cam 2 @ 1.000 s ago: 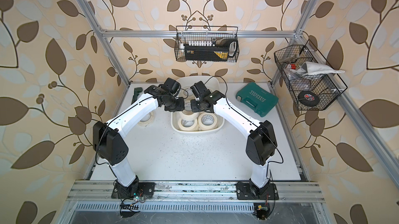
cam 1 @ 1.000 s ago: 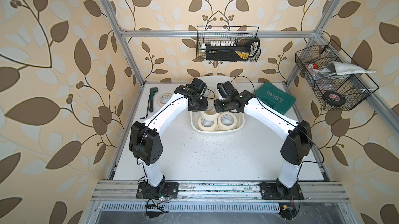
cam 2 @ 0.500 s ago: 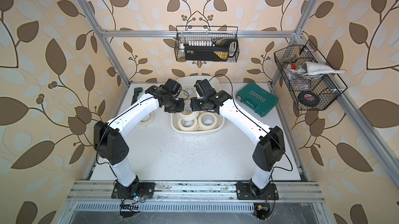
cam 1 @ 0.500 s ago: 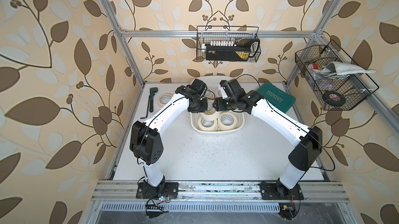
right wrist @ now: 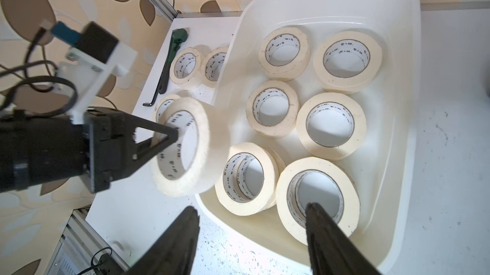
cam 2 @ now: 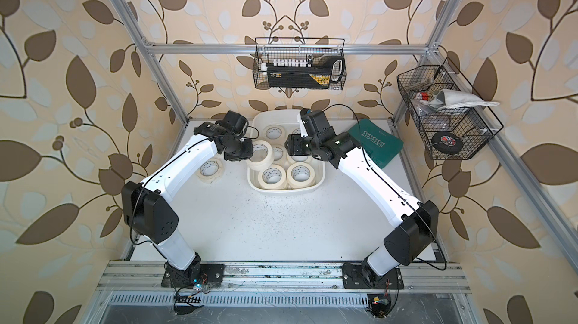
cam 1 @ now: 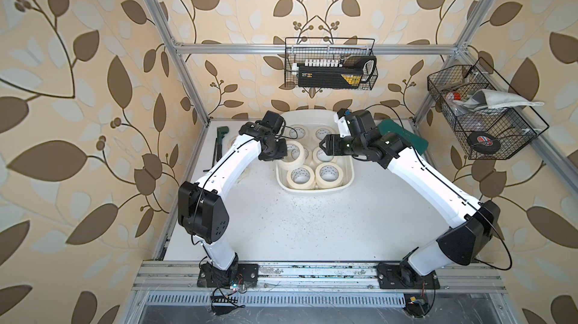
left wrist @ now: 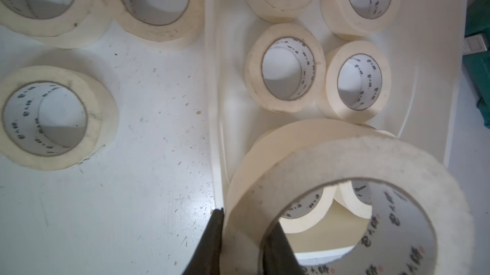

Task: Take out the art tape in the storage box
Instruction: Place the art tape at the center of the board.

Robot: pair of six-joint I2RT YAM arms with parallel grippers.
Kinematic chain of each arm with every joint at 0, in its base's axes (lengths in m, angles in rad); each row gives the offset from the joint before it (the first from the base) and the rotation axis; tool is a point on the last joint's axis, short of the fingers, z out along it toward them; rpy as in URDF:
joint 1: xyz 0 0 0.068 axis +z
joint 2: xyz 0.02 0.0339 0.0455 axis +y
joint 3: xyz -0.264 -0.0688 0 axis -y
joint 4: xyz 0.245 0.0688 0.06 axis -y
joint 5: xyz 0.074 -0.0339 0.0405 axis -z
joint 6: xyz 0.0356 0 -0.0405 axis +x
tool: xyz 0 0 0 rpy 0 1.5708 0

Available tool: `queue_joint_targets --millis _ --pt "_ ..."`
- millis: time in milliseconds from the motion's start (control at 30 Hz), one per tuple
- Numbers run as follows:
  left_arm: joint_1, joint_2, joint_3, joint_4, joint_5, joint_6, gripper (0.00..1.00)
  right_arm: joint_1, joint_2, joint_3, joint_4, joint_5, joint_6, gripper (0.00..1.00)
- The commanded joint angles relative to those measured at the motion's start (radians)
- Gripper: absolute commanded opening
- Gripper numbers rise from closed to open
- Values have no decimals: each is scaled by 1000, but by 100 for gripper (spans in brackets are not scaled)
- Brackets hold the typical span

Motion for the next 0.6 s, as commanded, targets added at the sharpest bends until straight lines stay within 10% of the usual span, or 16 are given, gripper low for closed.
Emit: queue_joint_targets --millis 0,567 --pt "88 -104 -68 31 -2 -38 4 -18 -17 -36 13 -24 9 65" --pt "252 -61 -336 222 -71 -125 0 -43 13 -58 -2 -37 4 66"
